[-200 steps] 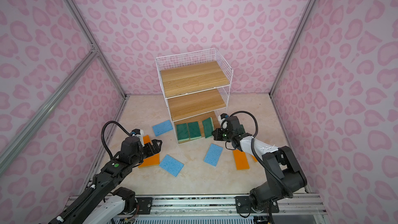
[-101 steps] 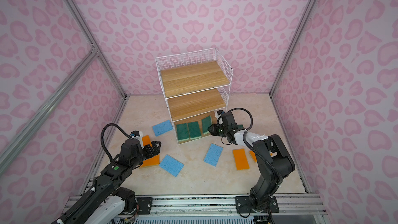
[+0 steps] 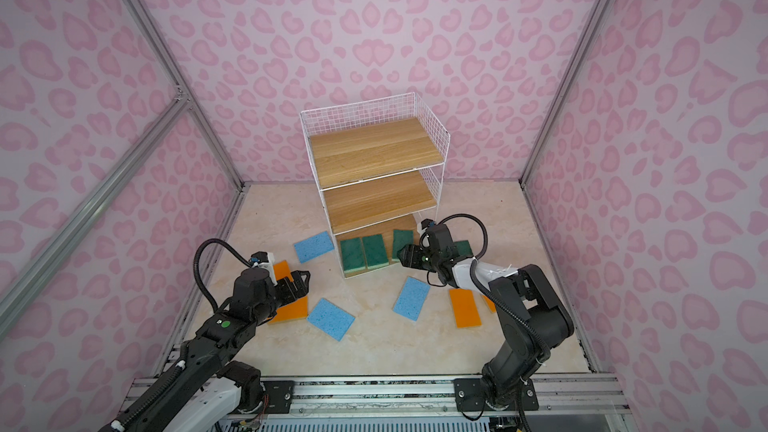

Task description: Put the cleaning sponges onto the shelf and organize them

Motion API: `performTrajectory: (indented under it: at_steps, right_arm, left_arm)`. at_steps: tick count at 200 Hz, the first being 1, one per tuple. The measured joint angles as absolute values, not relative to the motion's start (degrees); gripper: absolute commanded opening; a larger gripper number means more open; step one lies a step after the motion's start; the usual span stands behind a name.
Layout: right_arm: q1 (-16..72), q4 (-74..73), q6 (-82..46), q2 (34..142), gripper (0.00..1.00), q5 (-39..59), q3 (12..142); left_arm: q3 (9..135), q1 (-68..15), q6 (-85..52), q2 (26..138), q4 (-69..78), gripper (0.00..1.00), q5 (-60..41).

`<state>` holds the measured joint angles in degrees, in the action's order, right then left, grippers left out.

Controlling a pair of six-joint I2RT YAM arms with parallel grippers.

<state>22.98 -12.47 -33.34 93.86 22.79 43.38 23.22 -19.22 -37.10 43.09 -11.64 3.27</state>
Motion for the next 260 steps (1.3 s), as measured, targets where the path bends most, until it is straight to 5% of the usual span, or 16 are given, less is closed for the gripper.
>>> performTrajectory:
  at_steps: [146, 260]
  right_arm:
    - [30.0, -29.8, -59.4, 85.9, 0.73, 4.5, 30.6]
    - [32.5, -42.2, -77.2, 100.8, 0.65, 1.1, 32.2]
  left_arm:
    - [18.5, -19.2, -40.9, 41.4, -6.7, 0.98, 4.1]
    - [17.1, -19.2, -42.0, 38.1, -7.2, 0.98, 3.8]
